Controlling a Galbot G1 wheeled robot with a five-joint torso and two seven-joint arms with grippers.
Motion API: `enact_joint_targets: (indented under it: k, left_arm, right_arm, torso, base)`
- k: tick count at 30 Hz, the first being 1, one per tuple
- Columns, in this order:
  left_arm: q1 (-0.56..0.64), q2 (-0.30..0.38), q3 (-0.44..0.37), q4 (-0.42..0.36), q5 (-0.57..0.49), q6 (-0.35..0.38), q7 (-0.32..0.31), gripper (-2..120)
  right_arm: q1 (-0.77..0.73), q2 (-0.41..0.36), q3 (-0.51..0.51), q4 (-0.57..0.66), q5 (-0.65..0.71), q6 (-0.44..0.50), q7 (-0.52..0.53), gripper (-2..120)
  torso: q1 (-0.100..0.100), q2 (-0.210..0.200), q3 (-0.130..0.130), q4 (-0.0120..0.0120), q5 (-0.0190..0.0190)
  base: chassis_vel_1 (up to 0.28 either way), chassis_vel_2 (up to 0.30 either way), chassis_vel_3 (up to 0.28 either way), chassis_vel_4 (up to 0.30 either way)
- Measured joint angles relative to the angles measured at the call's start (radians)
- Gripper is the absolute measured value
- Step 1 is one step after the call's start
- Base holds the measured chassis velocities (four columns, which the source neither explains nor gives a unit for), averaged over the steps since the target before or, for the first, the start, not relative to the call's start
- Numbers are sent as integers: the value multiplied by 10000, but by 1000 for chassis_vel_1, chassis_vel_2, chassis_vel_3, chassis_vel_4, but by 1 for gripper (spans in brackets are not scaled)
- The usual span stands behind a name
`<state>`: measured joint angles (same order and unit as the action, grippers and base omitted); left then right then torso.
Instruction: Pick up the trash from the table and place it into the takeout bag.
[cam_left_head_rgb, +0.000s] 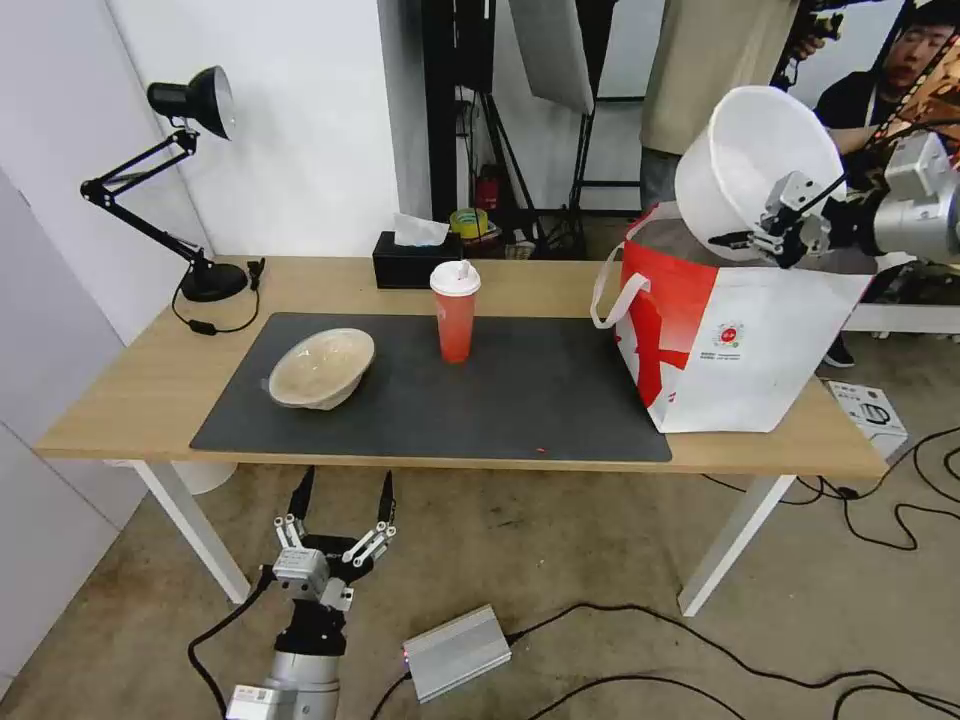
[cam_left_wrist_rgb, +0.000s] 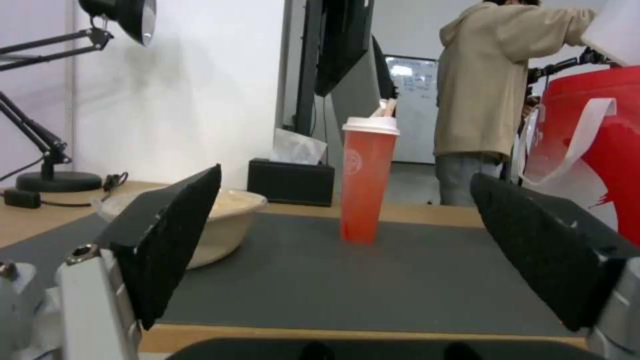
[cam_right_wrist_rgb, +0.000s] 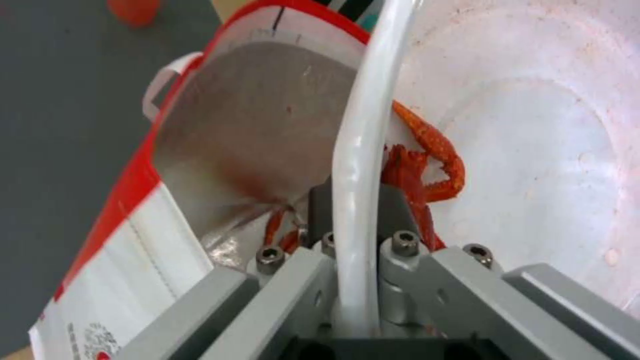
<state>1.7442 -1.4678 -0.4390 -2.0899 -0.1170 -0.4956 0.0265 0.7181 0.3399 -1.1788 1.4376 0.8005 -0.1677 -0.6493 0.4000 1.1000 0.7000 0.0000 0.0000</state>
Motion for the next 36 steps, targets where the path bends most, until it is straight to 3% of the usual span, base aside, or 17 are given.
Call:
enact_joint_targets:
  k: [36]
  left_arm:
    - [43,-63,45,77,-31,-95,17,100]
  right_arm:
    - [-1448,495,1202,-1072,-638,119,139,0]
  torso:
    - [0,0,0,0,0]
  base:
    - [0,0,0,0]
